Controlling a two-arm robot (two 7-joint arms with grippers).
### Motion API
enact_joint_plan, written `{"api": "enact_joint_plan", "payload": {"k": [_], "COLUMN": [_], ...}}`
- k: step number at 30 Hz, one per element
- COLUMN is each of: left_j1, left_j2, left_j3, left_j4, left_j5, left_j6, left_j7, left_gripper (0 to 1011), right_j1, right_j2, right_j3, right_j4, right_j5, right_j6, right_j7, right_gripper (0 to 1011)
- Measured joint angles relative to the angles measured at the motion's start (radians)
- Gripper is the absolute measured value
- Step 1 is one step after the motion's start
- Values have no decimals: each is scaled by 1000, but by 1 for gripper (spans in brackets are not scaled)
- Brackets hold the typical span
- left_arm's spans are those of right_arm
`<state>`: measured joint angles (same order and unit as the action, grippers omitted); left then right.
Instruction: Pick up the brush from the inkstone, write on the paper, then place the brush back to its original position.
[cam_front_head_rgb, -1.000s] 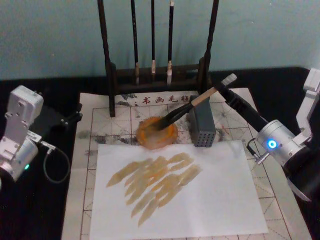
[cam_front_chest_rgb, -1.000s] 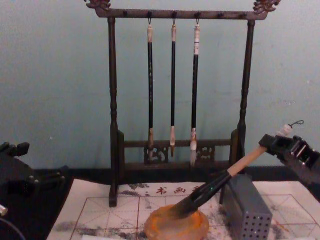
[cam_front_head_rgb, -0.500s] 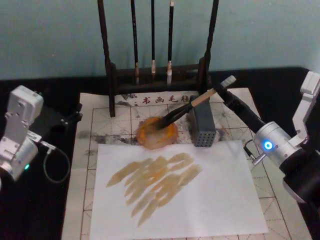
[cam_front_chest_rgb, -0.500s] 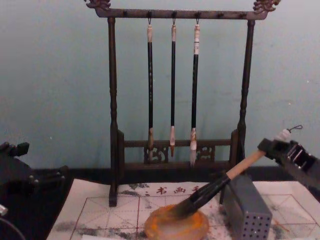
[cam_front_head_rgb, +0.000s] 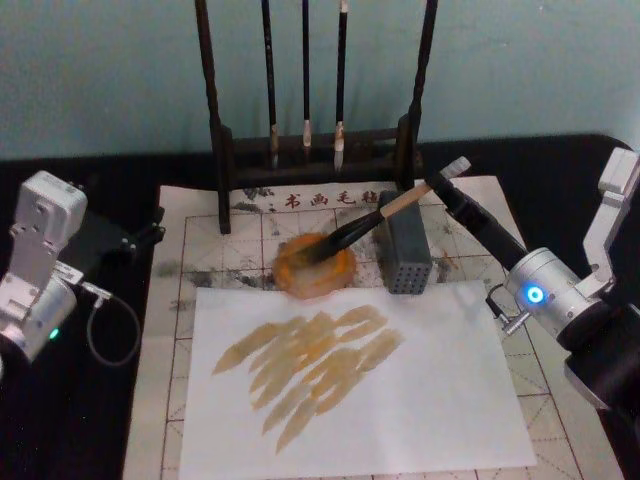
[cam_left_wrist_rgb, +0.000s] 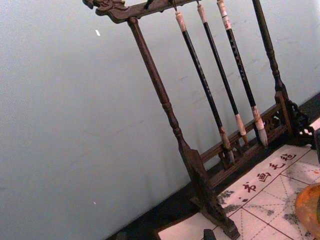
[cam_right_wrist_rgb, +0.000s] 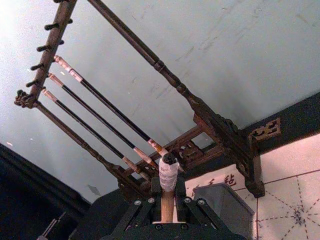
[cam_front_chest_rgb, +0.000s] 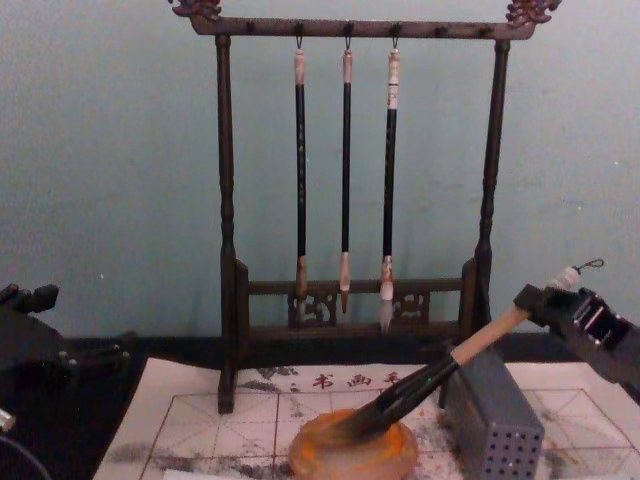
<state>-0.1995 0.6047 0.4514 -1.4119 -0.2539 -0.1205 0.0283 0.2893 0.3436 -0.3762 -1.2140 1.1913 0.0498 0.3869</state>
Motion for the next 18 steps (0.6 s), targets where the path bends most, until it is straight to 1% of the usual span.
{"api": "enact_joint_plan", "payload": {"k": [9,18], "left_j1": [0,0], "left_j2": [0,0], "left_j3": [0,0], "left_j4": [0,0], "left_j5": [0,0], "left_j6": [0,0], "left_j7": [0,0], "left_gripper": [1001,1001], "right_j1": [-6,-14], "right_j2": [-5,-6], "right_j3": [8,12], "right_j4": [2,-2], "right_j5": [18,28], "right_j6": [15,15], "right_j7": [-9,-20], "right_gripper": [178,178]}}
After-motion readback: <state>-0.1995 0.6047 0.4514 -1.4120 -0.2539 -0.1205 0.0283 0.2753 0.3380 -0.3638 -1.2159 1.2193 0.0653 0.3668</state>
